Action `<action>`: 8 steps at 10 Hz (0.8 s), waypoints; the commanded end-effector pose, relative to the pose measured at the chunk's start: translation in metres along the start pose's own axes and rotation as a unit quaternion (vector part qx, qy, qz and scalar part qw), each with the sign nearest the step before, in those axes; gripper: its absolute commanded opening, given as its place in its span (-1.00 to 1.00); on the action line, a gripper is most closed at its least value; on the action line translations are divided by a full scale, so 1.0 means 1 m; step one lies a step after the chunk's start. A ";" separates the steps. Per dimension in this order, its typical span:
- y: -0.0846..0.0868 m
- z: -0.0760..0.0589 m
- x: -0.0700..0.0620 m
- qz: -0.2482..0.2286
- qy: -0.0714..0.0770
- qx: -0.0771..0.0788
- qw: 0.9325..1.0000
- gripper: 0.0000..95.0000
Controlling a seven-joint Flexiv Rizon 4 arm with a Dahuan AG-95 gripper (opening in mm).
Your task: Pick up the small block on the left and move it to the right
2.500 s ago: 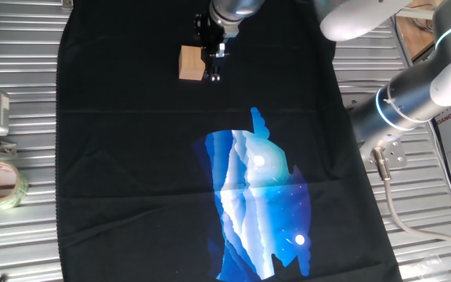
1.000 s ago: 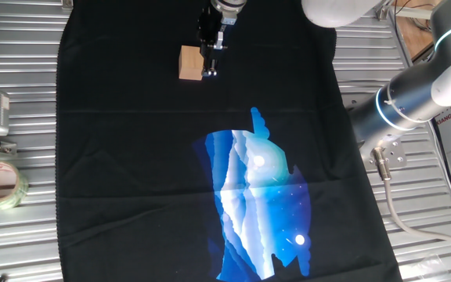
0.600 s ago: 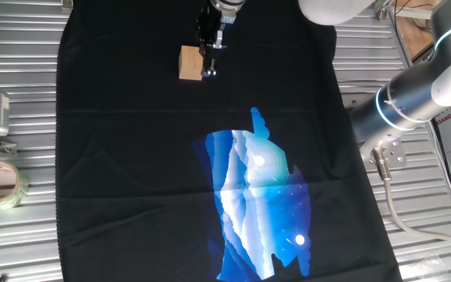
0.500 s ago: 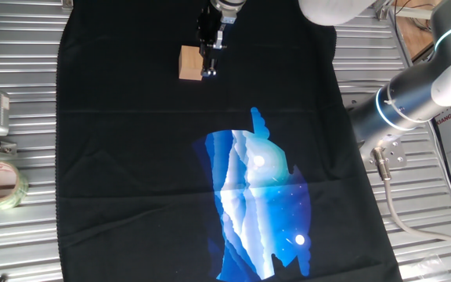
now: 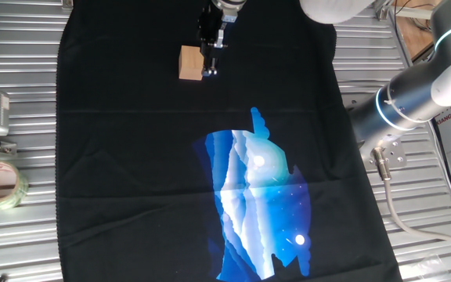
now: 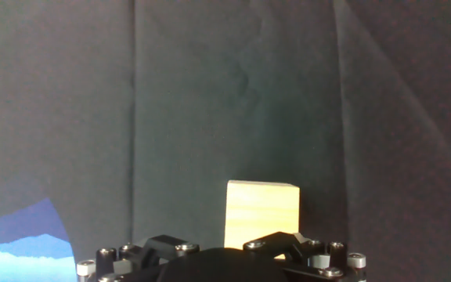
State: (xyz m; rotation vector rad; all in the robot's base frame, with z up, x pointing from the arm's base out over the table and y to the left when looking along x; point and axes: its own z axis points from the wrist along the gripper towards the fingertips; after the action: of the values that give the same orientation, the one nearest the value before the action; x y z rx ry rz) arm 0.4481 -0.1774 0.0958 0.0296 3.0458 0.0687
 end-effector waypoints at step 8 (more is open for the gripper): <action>-0.017 0.007 -0.006 -0.008 -0.004 -0.011 1.000 1.00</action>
State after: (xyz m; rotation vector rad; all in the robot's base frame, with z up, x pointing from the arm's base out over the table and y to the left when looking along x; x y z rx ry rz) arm 0.4563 -0.1948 0.0855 0.0038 3.0354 0.1038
